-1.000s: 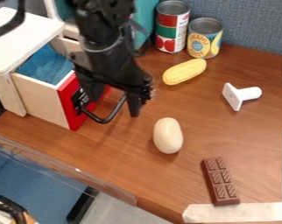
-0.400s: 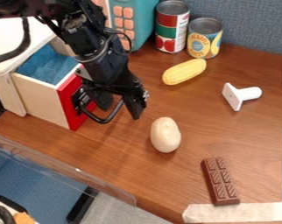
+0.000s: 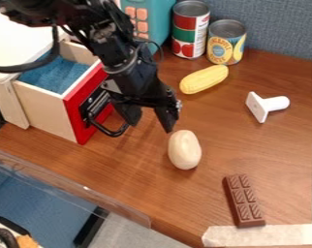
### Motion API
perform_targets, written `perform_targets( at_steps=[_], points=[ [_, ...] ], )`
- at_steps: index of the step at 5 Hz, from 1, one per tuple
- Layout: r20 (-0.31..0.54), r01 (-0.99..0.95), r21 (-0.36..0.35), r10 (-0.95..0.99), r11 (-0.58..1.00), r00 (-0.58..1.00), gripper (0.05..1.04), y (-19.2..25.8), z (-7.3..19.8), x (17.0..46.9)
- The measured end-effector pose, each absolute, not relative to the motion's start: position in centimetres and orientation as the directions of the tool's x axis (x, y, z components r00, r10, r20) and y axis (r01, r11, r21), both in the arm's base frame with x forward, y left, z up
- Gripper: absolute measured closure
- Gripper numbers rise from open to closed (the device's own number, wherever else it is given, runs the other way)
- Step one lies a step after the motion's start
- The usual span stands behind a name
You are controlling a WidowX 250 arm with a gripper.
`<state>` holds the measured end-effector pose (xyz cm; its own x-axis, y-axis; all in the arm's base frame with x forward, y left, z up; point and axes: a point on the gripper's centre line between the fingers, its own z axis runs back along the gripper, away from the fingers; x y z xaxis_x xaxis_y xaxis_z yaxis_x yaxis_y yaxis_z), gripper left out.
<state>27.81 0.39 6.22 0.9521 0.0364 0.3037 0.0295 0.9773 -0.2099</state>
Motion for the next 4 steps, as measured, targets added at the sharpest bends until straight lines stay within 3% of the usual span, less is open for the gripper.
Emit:
perform_targets(
  at_steps=[4],
  points=[
    [0.330,-0.032,-0.186,0.093,0.982,0.939,0.083,-0.2,3.5,31.0]
  ],
)
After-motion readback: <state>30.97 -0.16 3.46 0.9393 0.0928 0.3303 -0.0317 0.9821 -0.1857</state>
